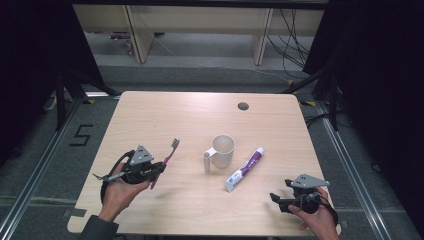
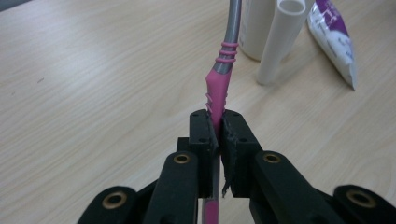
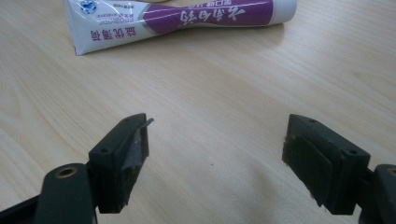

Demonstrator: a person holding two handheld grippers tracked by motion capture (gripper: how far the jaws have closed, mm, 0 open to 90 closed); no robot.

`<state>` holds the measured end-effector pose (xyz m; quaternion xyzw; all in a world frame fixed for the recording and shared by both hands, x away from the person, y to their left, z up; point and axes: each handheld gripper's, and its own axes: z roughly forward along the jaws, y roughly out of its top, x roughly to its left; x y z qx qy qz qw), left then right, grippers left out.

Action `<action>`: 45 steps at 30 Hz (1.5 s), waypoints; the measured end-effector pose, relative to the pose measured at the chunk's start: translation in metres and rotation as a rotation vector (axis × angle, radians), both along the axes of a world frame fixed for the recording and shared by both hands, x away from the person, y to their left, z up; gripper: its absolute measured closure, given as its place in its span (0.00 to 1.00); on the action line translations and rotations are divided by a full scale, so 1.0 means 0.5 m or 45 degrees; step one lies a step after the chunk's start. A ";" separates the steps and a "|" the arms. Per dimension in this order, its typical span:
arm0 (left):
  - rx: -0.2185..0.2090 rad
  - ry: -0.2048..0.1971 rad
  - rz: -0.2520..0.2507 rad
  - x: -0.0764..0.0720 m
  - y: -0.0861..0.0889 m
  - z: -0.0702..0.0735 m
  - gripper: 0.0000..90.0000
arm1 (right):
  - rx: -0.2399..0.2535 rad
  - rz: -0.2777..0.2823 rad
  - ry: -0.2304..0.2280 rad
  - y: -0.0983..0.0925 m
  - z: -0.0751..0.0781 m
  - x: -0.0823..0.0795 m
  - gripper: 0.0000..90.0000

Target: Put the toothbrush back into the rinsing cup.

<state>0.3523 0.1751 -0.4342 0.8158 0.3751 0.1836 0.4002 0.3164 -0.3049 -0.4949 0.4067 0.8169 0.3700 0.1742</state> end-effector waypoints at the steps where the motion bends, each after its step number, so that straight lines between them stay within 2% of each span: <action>1: 0.000 0.000 0.000 0.000 0.000 0.000 0.92 | 0.000 0.000 0.000 0.000 0.000 0.000 0.26; 4: -0.023 -0.015 -0.015 0.004 -0.010 0.002 0.92 | -0.015 0.014 -0.017 -0.002 0.000 0.002 0.26; 5: -0.042 -0.028 0.001 0.004 -0.015 0.002 0.92 | -0.001 0.003 -0.001 0.000 0.000 0.000 0.26; 6: -0.070 -0.041 0.002 0.006 -0.021 0.004 0.92 | -0.005 0.016 -0.010 -0.001 0.000 0.002 0.26; 7: -0.064 -0.057 0.006 0.007 -0.023 0.007 0.92 | -0.005 0.018 -0.010 -0.002 0.000 0.002 0.26; 9: -0.105 -0.073 0.021 0.010 -0.030 0.010 0.92 | -0.006 0.018 -0.010 -0.002 0.000 0.002 0.26; 14: -0.152 -0.113 0.034 0.018 -0.044 0.012 0.92 | -0.016 0.018 -0.017 -0.002 0.000 0.002 0.26; 15: -0.174 -0.120 0.045 0.023 -0.049 0.013 0.92 | -0.008 0.008 -0.010 -0.001 0.000 0.001 0.26; 16: -0.174 -0.120 0.045 0.023 -0.049 0.013 0.92 | 0.011 -0.008 0.013 0.002 0.000 -0.002 0.26; 18: -0.202 -0.139 0.056 0.031 -0.056 0.014 0.92 | 0.005 -0.003 0.009 0.001 0.000 -0.002 0.26; 19: -0.210 -0.145 0.052 0.033 -0.058 0.015 0.92 | -0.010 0.019 -0.013 -0.002 0.000 0.002 0.26; 21: -0.231 -0.162 0.060 0.037 -0.064 0.018 0.92 | -0.016 0.015 -0.017 -0.003 0.000 0.002 0.26; 24: -0.256 -0.177 0.044 0.040 -0.069 0.022 0.92 | -0.007 0.020 -0.010 -0.002 -0.001 0.002 0.26; 28: -0.311 -0.226 0.037 0.046 -0.086 0.035 0.92 | -0.008 0.018 -0.009 -0.002 -0.001 0.001 0.26; 33: -0.328 -0.243 0.037 0.048 -0.104 0.046 0.92 | -0.017 0.018 -0.016 -0.003 0.000 0.002 0.26; 35: -0.341 -0.254 0.032 0.050 -0.111 0.050 0.92 | -0.015 0.018 -0.016 -0.003 -0.001 0.002 0.26; 36: -0.373 -0.272 0.025 0.052 -0.120 0.053 0.92 | -0.012 0.013 -0.012 -0.003 -0.001 0.002 0.26; 38: -0.374 -0.277 0.021 0.052 -0.129 0.059 0.92 | -0.011 0.015 -0.011 -0.003 -0.002 0.002 0.26; 39: -0.374 -0.277 0.021 0.052 -0.129 0.059 0.92 | 0.015 0.007 0.009 -0.001 -0.003 0.001 0.26; 40: -0.390 -0.284 0.017 0.053 -0.137 0.063 0.92 | 0.010 -0.002 0.028 -0.001 -0.001 -0.001 0.26; 42: -0.399 -0.295 0.006 0.054 -0.146 0.066 0.92 | -0.010 0.012 -0.009 -0.005 -0.001 0.002 0.26; 45: -0.410 -0.302 -0.002 0.056 -0.161 0.066 0.92 | -0.010 0.008 -0.010 -0.006 -0.001 0.003 0.26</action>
